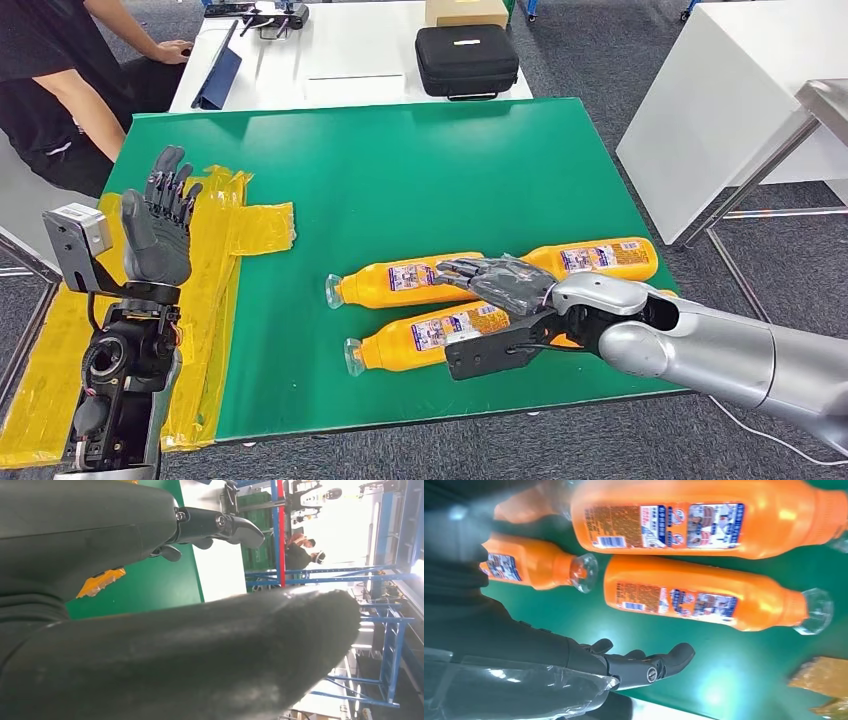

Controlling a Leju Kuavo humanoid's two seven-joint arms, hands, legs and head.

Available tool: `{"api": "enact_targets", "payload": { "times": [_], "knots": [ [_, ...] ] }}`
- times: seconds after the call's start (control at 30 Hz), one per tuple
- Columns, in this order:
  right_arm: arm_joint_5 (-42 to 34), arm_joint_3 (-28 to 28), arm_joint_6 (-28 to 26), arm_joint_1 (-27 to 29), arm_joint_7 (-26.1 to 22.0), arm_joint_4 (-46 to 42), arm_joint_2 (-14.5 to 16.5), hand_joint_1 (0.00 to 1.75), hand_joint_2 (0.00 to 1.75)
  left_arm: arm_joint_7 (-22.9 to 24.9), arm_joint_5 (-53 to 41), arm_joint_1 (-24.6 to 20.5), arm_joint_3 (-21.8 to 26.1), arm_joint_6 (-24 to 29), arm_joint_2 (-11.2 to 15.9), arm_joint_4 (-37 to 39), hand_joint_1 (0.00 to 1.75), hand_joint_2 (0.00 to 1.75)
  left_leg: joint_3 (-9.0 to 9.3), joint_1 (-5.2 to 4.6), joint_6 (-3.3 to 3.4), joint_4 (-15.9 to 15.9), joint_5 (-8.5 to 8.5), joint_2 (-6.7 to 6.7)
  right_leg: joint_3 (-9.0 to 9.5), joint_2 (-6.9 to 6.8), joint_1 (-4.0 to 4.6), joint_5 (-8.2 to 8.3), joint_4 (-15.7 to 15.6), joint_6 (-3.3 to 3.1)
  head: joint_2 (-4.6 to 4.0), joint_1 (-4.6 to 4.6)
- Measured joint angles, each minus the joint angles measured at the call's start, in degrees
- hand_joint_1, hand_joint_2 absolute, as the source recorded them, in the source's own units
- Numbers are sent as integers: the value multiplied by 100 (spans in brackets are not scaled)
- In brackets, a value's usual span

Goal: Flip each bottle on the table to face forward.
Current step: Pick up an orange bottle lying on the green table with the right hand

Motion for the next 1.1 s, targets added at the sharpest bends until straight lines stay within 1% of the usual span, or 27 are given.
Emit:
{"api": "enact_targets", "payload": {
  "times": [0.1, 0.2, 0.3, 0.77, 0.9, 1.1],
  "knots": [
    [-44, 21, -45, 20, -3, 58, -20, 0, 175, 2, 0, 0, 0, 0, -1, 0, 0, 0, 0, 0, 0, 0, 0, 0, 0, 0, 0, 0, 0, 0, 0, 0],
    [-136, 127, -208, 272, -28, 440, 20, 0, 175, 48, -3, -6, -1, -8, -32, 0, 0, 0, 0, 0, 0, 0, 0, 2, 0, 1, 0, 0, 1, 0, 0, -1],
    [-109, 163, -236, 463, -4, 703, 140, 0, 175, 111, -7, -29, -4, -10, -60, 0, 0, 0, 0, 0, 0, 0, 0, 1, 0, 1, 0, 0, 1, 0, 0, -1],
    [31, 233, -84, 739, 19, 1432, 663, 0, 175, 191, -34, -49, 9, 27, -81, -33, 0, 0, 0, 0, 0, 0, 0, 1, 0, 1, 0, 0, 1, 0, 0, -1],
    [224, 237, -36, 802, 19, 1642, 797, 0, 175, 201, -51, -48, 37, 35, -81, -33, 0, 0, 0, 0, 0, 0, 0, 1, 0, 1, 0, 0, 1, 0, 0, -1],
    [613, 237, -183, 950, -36, 2172, 1059, 0, 175, 216, -59, -47, 69, 46, -79, -33, 0, 0, 2, 1, 0, 0, 0, 1, 2, 1, 0, 0, 1, 0, 0, -1]
  ]
}}
